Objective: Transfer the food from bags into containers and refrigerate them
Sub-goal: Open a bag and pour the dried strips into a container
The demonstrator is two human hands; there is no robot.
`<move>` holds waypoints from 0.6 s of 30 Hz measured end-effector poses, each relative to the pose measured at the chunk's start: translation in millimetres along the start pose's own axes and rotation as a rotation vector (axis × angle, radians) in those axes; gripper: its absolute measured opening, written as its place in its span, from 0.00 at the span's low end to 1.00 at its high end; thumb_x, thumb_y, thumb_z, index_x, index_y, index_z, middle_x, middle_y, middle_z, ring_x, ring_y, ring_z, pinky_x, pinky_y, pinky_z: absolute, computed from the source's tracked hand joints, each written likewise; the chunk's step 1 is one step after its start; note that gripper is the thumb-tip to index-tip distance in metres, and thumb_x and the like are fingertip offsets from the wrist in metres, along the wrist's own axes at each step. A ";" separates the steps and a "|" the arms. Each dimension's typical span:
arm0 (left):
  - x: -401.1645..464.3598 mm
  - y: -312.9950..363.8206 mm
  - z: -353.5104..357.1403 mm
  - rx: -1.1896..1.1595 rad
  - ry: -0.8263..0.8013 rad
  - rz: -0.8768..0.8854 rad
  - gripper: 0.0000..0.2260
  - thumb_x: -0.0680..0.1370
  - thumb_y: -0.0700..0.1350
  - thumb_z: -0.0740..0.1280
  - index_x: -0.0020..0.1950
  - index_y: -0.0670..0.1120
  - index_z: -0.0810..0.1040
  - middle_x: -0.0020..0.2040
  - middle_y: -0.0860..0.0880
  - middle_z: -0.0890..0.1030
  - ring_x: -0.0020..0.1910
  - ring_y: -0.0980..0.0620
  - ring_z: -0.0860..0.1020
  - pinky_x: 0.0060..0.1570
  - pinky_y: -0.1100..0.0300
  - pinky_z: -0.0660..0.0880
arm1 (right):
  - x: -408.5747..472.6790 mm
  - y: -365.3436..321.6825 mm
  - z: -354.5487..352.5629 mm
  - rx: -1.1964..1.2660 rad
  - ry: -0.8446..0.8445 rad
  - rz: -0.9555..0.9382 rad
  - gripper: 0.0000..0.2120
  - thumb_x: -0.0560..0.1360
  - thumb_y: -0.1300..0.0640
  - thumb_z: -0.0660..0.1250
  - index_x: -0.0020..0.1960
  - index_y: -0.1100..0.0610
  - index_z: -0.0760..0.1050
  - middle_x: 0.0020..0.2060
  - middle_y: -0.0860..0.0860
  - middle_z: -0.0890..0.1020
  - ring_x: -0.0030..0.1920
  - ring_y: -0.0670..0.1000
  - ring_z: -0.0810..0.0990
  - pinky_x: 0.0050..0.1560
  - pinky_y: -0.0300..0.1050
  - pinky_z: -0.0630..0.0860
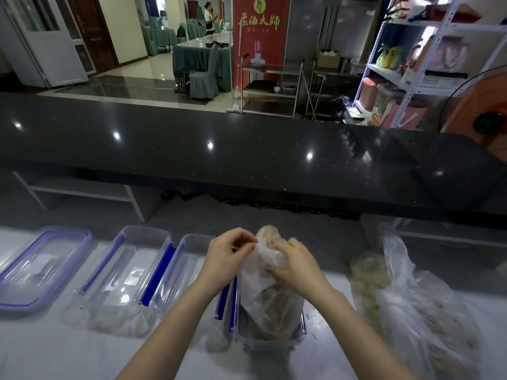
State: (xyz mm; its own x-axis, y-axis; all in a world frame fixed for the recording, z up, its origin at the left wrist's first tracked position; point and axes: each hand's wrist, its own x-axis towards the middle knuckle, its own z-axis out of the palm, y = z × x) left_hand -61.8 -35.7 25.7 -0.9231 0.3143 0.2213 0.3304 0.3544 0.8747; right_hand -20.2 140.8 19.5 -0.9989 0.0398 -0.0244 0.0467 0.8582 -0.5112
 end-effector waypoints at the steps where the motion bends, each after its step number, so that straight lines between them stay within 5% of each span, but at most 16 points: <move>1: 1.2 1.9 -1.6 -0.012 0.008 0.014 0.06 0.76 0.40 0.69 0.46 0.51 0.81 0.42 0.56 0.82 0.45 0.61 0.79 0.44 0.69 0.75 | 1.0 1.5 -2.4 0.052 0.022 -0.011 0.17 0.73 0.49 0.69 0.61 0.48 0.73 0.49 0.46 0.68 0.50 0.49 0.73 0.42 0.34 0.67; 5: 2.6 11.9 -7.0 -0.068 0.043 0.055 0.05 0.75 0.44 0.72 0.49 0.52 0.80 0.44 0.56 0.82 0.46 0.59 0.80 0.46 0.65 0.78 | 2.4 -2.8 -18.2 0.306 0.125 -0.059 0.07 0.76 0.59 0.67 0.52 0.51 0.73 0.47 0.46 0.74 0.44 0.45 0.75 0.37 0.30 0.70; 10: 0.0 0.3 -10.9 0.007 -0.084 -0.009 0.14 0.72 0.49 0.74 0.55 0.58 0.78 0.52 0.60 0.79 0.53 0.63 0.77 0.50 0.68 0.76 | -3.4 -0.4 -24.7 0.464 0.188 -0.007 0.09 0.76 0.63 0.65 0.48 0.50 0.69 0.38 0.48 0.76 0.34 0.45 0.73 0.30 0.29 0.69; 16: -17.6 -37.0 6.3 0.192 -0.203 -0.123 0.04 0.74 0.43 0.71 0.45 0.52 0.79 0.49 0.57 0.78 0.50 0.58 0.77 0.52 0.61 0.76 | -9.9 21.6 -16.4 0.088 -0.117 0.000 0.26 0.67 0.51 0.69 0.64 0.38 0.69 0.55 0.40 0.78 0.51 0.46 0.79 0.50 0.43 0.77; 18: -18.3 -34.8 10.1 0.166 -0.152 -0.139 0.07 0.76 0.42 0.68 0.42 0.54 0.76 0.42 0.55 0.79 0.44 0.56 0.77 0.44 0.66 0.74 | -10.7 18.8 -8.4 -0.092 -0.216 -0.011 0.22 0.69 0.47 0.69 0.63 0.42 0.74 0.56 0.44 0.76 0.58 0.49 0.75 0.55 0.44 0.74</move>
State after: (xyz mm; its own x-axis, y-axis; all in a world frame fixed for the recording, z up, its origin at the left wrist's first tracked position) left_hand -54.4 -44.9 -13.1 -0.9259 0.3769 0.0260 0.2422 0.5394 0.8065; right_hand -8.6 160.8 17.4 -0.9755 -0.0718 -0.2081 0.0258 0.9016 -0.4318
